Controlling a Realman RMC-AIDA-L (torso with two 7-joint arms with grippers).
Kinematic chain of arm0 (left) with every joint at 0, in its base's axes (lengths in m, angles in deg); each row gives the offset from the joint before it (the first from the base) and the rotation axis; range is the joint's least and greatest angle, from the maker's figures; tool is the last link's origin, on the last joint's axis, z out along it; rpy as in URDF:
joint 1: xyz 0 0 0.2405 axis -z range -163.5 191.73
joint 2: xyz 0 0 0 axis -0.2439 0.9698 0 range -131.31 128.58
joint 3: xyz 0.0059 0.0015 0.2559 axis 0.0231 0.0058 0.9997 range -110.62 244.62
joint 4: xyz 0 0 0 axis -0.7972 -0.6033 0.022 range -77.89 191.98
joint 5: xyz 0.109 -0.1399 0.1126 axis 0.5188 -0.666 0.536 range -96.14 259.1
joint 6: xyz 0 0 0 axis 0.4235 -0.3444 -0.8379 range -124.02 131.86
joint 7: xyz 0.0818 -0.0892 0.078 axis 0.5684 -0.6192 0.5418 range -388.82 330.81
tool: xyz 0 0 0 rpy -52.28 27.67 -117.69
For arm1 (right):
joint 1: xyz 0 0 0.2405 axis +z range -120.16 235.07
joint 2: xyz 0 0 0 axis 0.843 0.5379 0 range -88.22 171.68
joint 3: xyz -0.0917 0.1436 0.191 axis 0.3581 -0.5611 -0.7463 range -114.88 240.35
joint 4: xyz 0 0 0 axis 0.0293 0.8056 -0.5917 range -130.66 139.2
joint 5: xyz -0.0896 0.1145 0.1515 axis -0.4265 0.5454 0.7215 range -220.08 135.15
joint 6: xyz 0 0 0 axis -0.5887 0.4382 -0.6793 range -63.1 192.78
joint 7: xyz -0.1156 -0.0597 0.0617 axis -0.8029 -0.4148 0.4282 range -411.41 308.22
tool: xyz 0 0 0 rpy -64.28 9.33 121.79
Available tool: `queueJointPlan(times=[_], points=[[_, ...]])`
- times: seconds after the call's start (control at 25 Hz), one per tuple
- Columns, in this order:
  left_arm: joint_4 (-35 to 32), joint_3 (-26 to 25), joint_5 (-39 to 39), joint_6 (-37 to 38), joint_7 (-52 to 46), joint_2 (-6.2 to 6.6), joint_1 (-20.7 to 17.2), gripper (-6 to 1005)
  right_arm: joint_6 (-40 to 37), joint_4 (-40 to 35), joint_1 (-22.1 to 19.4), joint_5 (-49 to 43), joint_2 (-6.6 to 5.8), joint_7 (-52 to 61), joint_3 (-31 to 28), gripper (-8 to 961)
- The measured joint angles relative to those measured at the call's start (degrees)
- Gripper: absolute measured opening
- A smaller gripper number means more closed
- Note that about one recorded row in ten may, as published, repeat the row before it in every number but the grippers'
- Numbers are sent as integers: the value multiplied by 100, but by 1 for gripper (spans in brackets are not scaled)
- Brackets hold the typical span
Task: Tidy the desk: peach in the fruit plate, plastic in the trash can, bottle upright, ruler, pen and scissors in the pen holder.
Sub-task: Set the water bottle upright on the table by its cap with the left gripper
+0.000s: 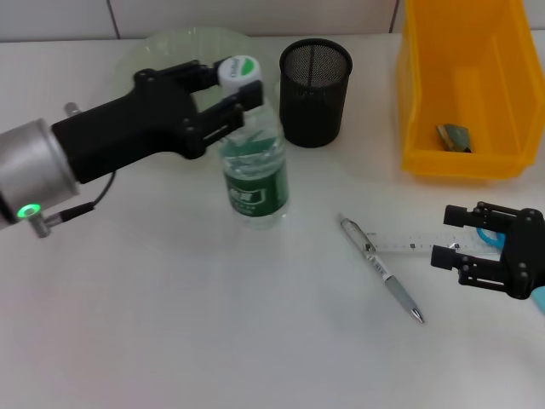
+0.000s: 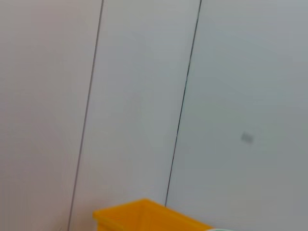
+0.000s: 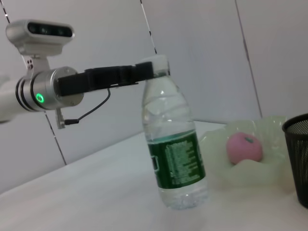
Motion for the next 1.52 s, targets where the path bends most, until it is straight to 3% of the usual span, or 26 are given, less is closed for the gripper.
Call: queueJointPlan(times=[0.4,0.76,1.12,1.52], points=[[2522,-1730,-215,1870,1879,41,820,445,10,234,290,0,46,-1,2,711],[3469,-2189,-254,1930,3350,19,1060,439,74,290,406,0,120,-1,46,711],[4186,-2528,-259,1900,4076,15,1292,438,162,326,480,-4,147,-35,65,712],[4580,-2514,-264,1687,4400,-6,1386,437,204,480,592,-37,152,-141,65,712]])
